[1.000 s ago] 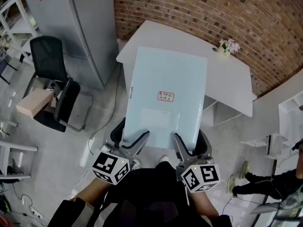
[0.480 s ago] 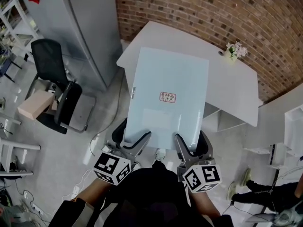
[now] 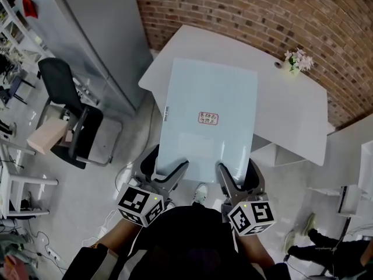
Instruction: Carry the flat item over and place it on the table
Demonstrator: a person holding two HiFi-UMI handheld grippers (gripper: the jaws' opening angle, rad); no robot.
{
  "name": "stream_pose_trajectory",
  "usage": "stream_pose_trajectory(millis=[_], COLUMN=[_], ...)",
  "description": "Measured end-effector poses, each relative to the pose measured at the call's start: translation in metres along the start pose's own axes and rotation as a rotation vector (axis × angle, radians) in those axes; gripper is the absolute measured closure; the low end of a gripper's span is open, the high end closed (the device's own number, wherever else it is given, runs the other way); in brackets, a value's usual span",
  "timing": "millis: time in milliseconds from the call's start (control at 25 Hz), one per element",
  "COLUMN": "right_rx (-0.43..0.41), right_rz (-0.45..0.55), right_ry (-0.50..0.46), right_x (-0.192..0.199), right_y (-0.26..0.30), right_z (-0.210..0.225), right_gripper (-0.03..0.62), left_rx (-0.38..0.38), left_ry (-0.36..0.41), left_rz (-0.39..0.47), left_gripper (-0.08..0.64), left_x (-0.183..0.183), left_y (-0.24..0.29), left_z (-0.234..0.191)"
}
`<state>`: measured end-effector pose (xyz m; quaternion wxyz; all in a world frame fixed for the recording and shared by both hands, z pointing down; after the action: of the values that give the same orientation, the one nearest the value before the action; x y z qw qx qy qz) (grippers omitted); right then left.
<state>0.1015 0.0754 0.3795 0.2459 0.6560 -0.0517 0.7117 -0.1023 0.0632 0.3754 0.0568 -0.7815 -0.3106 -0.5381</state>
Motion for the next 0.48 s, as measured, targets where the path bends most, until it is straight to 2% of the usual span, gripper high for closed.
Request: stream_pose_trajectory(millis=[480], right_rx=[-0.004], right_rz=[0.006], right_ry=[0.006], right_x=[-0.003], right_y=[0.003], right_z=[0.062], right_gripper=[0.232], left_rx=[-0.006], left_ry=[0.003], left_rz=[-0.002], left_gripper=[0.199], left_x=[0.003], left_y=[0.053], left_z=[0.032])
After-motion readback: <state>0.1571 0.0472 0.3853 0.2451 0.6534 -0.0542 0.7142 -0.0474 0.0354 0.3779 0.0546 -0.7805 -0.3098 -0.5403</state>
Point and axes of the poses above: the fingertips, and each gripper's own axes: y forward along the fingers, z to its right, x out of its underside, the point moved 4 cm from there along -y, backward along the fingers, and after that the axes turned 11 degrees about -y, right-handed, at the moved point
